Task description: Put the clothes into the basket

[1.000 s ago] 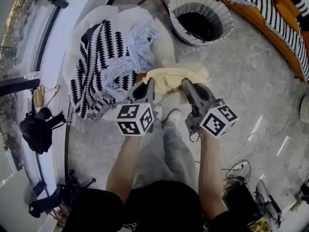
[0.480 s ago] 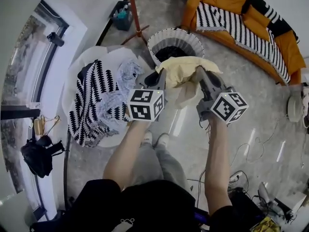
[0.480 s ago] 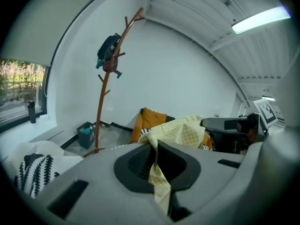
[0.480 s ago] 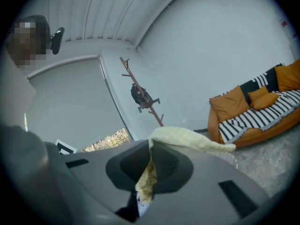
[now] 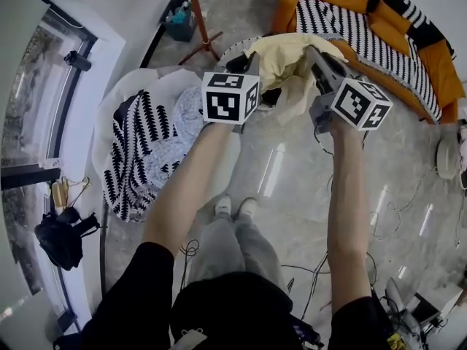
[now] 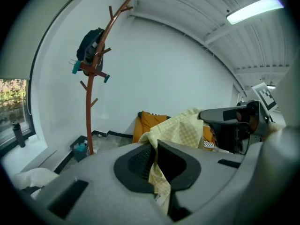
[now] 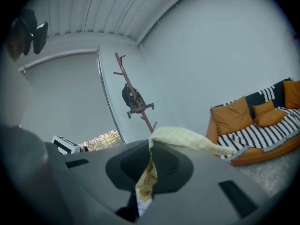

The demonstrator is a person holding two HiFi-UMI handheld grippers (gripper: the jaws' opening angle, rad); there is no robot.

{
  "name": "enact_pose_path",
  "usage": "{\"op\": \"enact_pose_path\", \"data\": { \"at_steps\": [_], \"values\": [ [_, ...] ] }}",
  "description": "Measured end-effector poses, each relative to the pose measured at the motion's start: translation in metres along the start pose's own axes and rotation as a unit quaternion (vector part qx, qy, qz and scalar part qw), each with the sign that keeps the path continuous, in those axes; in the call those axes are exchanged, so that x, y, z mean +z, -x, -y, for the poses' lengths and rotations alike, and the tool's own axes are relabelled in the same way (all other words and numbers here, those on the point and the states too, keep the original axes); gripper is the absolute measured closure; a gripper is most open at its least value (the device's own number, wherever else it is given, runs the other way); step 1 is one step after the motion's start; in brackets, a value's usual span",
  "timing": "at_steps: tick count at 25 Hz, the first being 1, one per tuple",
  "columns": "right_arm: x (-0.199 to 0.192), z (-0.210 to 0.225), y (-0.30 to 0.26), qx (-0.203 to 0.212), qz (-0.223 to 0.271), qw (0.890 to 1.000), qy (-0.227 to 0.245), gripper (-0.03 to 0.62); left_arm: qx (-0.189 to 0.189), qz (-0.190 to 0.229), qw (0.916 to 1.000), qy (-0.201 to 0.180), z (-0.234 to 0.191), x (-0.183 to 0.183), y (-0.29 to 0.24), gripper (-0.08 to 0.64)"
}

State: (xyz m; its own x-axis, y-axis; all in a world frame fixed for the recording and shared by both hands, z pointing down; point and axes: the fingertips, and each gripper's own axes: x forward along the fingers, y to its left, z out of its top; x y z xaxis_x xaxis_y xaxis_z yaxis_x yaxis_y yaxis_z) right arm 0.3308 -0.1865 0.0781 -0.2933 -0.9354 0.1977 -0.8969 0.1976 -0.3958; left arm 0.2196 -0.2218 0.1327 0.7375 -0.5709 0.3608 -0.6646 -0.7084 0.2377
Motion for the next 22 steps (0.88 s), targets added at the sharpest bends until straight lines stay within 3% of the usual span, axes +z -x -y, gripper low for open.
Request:
{"op": "enact_pose_path", "data": {
  "at_steps": [6,10,13,14,15,18,22],
  "values": [
    [0.013,0.031,-0.047,-0.011,0.002,1.000,0.013,0.574,-0.008,0.001,0.9989,-0.047,-0.008,0.017,-0.056,0.548],
    [-0.013,0.057,-0.077,-0.033,-0.005,0.999,0.017,0.574,-0.004,-0.007,0.9994,-0.033,-0.023,-0.008,-0.090,0.548],
    [-0.066,0.096,-0.086,-0.087,-0.044,0.995,0.016,0.546,-0.027,-0.052,0.9982,-0.014,-0.028,-0.061,-0.117,0.548],
    [-0.087,0.110,-0.086,-0.109,-0.068,0.991,0.025,0.469,-0.039,-0.079,0.9960,-0.011,-0.029,-0.083,-0.125,0.541],
    [-0.107,0.121,-0.085,-0.127,-0.092,0.987,0.036,0.436,-0.044,-0.105,0.9934,-0.013,-0.033,-0.104,-0.131,0.524],
    [-0.172,0.132,-0.078,-0.135,-0.129,0.982,0.019,0.428,-0.015,-0.155,0.9877,-0.009,-0.062,-0.169,-0.125,0.494],
    [-0.245,0.138,-0.067,-0.138,-0.153,0.978,-0.019,0.428,0.013,-0.162,0.9856,0.047,-0.096,-0.236,-0.102,0.492]
  ]
}}
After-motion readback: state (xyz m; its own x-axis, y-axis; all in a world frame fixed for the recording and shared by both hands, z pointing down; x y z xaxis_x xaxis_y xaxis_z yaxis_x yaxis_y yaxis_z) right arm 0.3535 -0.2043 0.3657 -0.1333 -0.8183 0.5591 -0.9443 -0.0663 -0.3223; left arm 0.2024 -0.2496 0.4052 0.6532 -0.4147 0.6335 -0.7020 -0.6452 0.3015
